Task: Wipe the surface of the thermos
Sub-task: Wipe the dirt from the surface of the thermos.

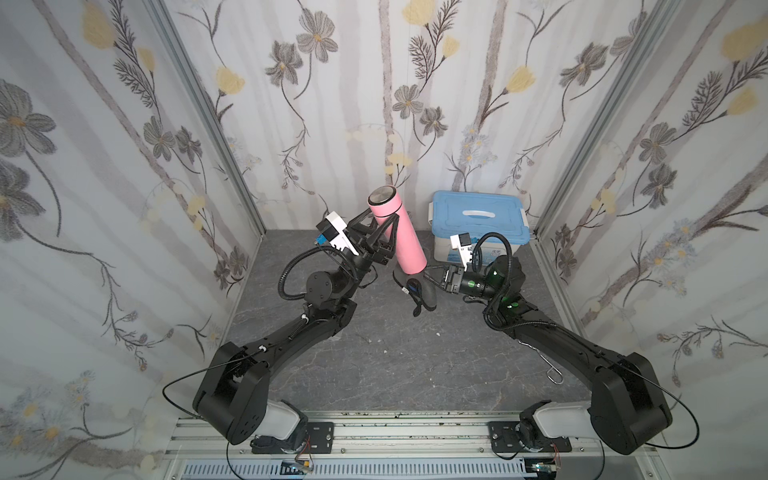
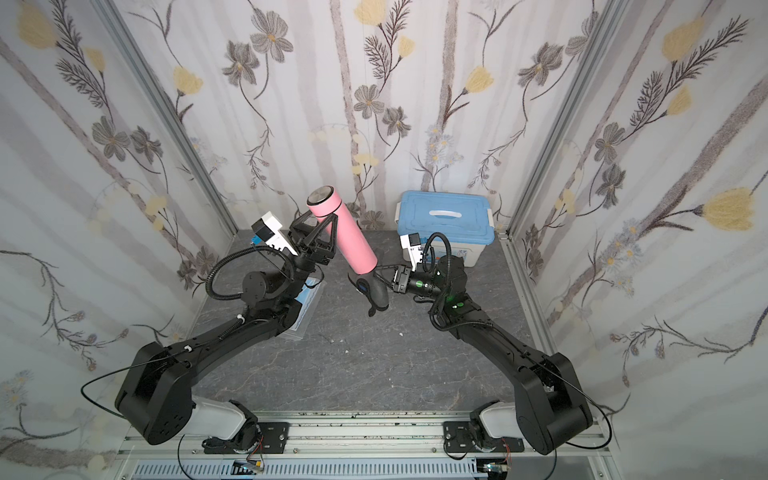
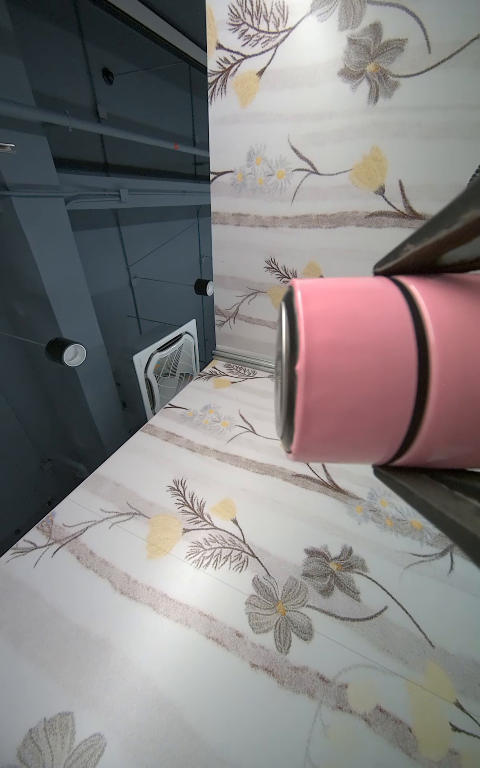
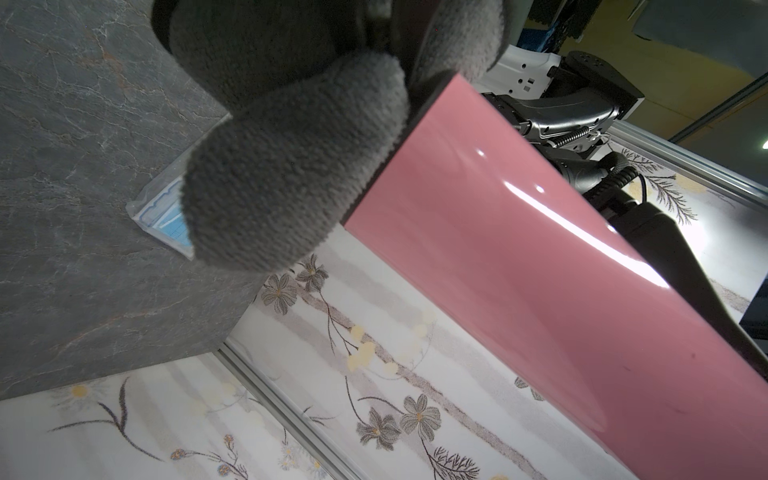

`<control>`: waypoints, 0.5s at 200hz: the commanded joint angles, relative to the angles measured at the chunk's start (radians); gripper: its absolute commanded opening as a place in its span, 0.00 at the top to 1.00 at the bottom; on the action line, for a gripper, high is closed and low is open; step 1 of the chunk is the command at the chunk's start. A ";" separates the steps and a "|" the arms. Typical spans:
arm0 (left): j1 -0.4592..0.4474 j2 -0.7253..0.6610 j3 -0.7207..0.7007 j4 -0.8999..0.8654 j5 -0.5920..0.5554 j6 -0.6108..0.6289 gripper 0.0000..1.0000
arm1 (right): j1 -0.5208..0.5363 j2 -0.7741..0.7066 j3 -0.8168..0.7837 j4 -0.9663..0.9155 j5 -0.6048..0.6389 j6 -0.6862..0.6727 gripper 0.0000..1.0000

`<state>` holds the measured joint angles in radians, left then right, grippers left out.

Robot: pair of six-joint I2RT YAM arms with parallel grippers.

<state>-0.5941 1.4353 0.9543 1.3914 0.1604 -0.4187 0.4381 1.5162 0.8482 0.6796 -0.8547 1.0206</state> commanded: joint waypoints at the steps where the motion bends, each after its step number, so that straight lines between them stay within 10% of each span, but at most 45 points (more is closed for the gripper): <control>1: -0.004 0.004 0.007 0.021 0.022 -0.001 0.92 | 0.006 0.007 0.006 0.116 -0.004 0.026 1.00; 100: 0.009 -0.049 -0.072 0.021 0.017 0.034 0.93 | -0.085 -0.124 -0.065 0.060 -0.019 0.021 1.00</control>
<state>-0.5915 1.3964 0.8917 1.4014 0.1616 -0.4114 0.3706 1.4288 0.7952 0.6769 -0.8593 1.0389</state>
